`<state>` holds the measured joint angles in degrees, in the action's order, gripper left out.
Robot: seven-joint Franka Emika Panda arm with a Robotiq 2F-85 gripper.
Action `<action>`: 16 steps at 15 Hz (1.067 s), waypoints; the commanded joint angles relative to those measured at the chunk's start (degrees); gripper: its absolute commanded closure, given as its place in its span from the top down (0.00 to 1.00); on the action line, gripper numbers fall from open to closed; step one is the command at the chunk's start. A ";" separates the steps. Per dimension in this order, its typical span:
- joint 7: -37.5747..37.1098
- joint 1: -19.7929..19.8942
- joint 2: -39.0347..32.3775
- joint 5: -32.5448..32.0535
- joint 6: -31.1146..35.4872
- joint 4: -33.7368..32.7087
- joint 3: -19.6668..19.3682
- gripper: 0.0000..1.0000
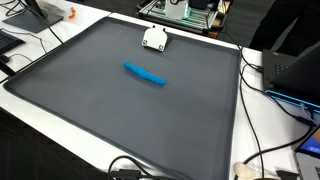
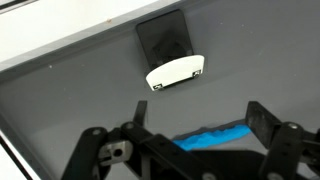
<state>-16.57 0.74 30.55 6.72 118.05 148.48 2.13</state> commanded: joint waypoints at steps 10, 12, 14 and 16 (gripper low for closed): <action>-12.15 -0.49 -9.56 18.94 18.03 8.31 0.31 1.00; -11.98 -1.07 -10.52 22.88 20.73 9.87 -0.09 1.00; -12.67 -1.23 -13.48 26.11 22.48 8.66 -0.27 1.00; -13.72 -1.22 -14.88 28.38 24.30 9.12 0.06 1.00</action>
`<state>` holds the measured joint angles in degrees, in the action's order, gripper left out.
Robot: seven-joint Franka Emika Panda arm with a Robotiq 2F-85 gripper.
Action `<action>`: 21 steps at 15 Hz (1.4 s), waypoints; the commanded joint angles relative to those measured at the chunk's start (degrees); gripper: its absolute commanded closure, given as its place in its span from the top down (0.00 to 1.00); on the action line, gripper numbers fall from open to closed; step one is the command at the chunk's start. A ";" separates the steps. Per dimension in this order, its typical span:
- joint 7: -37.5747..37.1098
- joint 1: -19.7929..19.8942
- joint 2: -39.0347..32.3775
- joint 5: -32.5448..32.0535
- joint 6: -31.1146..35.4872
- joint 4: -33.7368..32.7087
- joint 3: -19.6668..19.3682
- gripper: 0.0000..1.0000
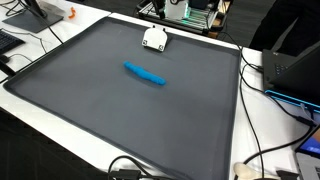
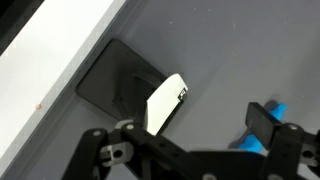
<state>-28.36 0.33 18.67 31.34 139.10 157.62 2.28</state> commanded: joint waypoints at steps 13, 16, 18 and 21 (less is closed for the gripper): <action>-3.67 -1.26 -12.27 12.76 10.94 -0.18 0.04 1.00; -3.55 -1.43 -13.62 13.18 11.76 -0.18 0.13 1.00; -3.60 -1.44 -14.34 13.90 12.29 -0.18 0.04 1.00; -3.40 -1.47 -14.72 16.80 12.65 -0.19 -0.07 1.00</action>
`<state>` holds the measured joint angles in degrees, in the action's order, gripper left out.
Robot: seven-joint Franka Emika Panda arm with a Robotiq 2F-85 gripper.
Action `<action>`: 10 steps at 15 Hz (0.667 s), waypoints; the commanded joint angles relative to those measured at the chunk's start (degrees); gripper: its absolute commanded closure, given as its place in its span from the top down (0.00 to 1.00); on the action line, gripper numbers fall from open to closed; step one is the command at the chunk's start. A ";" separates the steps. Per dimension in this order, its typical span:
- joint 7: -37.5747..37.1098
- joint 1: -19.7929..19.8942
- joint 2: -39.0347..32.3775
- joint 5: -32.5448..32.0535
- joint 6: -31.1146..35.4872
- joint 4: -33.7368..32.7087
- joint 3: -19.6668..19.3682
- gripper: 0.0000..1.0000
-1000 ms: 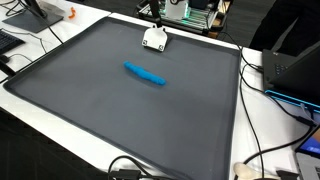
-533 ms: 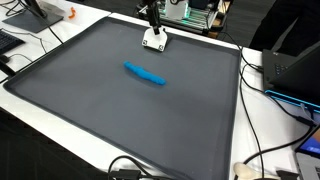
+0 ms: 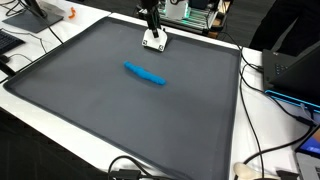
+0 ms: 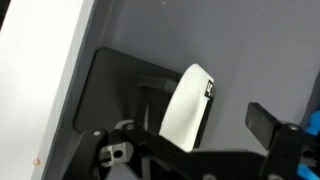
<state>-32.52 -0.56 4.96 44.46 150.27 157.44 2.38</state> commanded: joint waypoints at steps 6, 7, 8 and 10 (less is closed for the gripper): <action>0.01 -0.64 -2.13 6.50 2.82 -0.03 0.16 1.00; -0.02 -0.67 -2.28 6.72 3.10 -0.03 0.18 0.99; -0.19 -0.69 -2.51 6.70 3.48 -0.03 0.22 0.86; -0.23 -0.73 -2.76 6.93 3.88 -0.03 0.23 0.70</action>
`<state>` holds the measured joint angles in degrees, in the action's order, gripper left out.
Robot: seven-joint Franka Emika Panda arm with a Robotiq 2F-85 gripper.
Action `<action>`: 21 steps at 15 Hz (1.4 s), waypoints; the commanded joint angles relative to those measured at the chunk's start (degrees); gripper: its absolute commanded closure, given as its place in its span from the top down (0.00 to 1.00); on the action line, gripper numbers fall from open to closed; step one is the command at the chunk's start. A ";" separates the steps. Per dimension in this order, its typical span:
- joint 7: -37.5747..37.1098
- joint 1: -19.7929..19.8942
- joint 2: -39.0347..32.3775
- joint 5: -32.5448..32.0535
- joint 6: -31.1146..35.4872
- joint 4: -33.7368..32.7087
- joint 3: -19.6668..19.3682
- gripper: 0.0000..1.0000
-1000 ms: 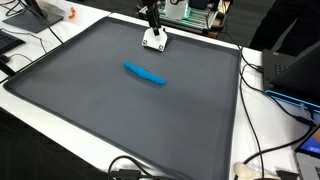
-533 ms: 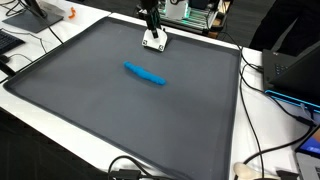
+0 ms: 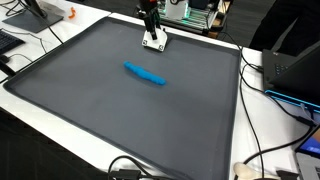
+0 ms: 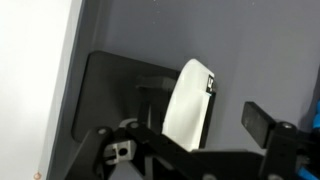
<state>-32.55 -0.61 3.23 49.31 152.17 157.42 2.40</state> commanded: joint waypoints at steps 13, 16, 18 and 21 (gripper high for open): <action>-1.89 -0.98 2.30 3.29 2.87 2.41 0.43 0.02; -2.21 -0.83 1.76 3.54 2.04 0.86 0.31 0.01; -2.08 -0.73 2.00 2.61 1.40 0.12 0.25 0.01; -1.90 -0.89 5.12 -0.33 0.82 1.04 0.73 0.01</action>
<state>-34.30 -1.04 4.35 50.82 154.18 157.01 2.76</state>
